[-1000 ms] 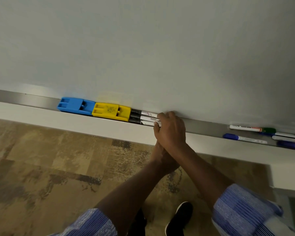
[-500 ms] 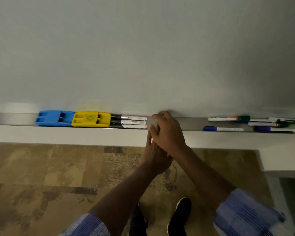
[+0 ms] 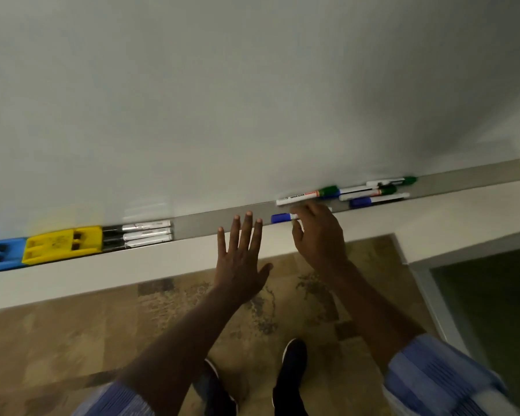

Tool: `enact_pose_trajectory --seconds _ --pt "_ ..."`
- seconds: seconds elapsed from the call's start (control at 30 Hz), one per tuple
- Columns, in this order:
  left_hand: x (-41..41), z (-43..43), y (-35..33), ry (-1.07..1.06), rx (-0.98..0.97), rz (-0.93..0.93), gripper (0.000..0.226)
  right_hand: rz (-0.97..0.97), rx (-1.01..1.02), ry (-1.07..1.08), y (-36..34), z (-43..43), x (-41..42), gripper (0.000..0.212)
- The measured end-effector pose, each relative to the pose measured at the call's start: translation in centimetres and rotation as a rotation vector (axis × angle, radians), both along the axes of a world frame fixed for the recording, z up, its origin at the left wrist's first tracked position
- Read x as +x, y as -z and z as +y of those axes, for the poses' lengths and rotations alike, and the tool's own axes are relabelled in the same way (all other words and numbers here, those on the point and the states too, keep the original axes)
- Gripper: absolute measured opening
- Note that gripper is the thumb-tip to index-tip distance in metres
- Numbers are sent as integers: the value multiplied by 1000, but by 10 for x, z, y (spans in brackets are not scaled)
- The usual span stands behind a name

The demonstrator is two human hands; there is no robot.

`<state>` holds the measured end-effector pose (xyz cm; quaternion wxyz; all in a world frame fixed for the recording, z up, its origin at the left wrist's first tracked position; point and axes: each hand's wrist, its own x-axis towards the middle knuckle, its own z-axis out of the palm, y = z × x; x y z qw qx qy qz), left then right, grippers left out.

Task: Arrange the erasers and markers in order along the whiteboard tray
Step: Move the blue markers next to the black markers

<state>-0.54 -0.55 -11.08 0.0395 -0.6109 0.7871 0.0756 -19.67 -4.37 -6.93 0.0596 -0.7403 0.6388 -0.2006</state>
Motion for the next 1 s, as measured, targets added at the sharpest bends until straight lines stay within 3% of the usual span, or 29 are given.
enact_pose_trajectory --seconds 0.33,0.77,1.0 --pt "-12 -1 -1 32 -1 -8 99 248 94 -168 -2 -32 -43 21" --pt "-3 -2 -6 37 51 51 93 -181 98 -225 -26 -39 -22 24" --pt "50 19 -5 -114 14 38 89 -172 81 -344 -28 -38 49 25"
